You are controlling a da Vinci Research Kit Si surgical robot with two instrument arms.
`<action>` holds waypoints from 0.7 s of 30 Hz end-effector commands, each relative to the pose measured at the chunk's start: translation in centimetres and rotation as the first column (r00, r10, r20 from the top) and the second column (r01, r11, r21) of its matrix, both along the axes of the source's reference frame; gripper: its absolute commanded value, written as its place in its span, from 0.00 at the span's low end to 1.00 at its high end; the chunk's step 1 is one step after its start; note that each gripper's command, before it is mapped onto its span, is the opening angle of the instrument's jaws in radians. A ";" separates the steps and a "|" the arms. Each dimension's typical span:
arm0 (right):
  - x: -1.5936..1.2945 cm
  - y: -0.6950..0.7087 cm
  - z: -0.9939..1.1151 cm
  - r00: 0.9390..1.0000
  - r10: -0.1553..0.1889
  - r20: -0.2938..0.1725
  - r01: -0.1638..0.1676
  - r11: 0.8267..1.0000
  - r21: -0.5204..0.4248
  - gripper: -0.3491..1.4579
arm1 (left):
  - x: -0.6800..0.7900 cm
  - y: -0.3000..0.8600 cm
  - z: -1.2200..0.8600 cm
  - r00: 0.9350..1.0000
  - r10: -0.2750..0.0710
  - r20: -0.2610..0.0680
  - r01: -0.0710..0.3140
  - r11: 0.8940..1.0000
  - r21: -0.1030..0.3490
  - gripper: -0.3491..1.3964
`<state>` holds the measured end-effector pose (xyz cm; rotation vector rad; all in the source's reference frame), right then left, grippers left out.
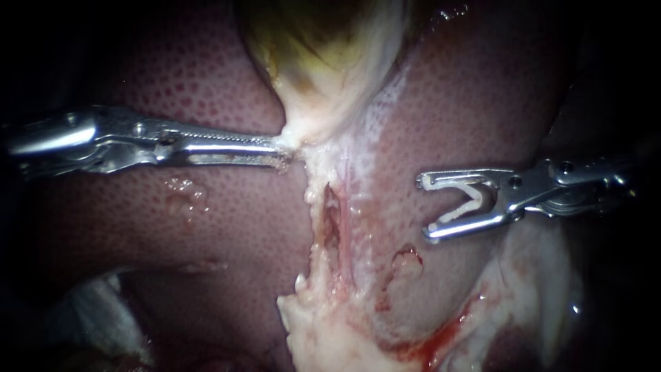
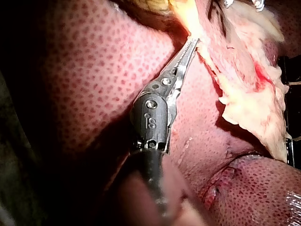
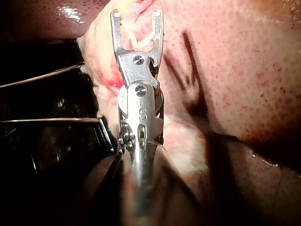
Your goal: Grabbing gallbladder
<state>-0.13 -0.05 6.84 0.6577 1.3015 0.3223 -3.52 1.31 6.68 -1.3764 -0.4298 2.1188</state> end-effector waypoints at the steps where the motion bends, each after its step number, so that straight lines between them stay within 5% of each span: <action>1: 0.00 0.00 0.00 1.000 0.000 0.000 0.000 1.000 0.000 0.47 | 0.02 0.00 -0.01 1.000 0.003 -0.002 -0.003 1.000 0.001 0.00; 9: 0.00 0.00 0.00 1.000 0.000 0.000 0.000 1.000 0.000 0.47 | 0.27 0.01 -0.11 1.000 0.016 0.009 -0.016 1.000 0.008 0.00; 21: 0.00 0.01 0.00 1.000 0.000 0.000 0.000 1.000 0.000 0.47 | 0.74 0.38 -0.39 1.000 -0.021 -0.014 0.021 1.000 0.016 0.00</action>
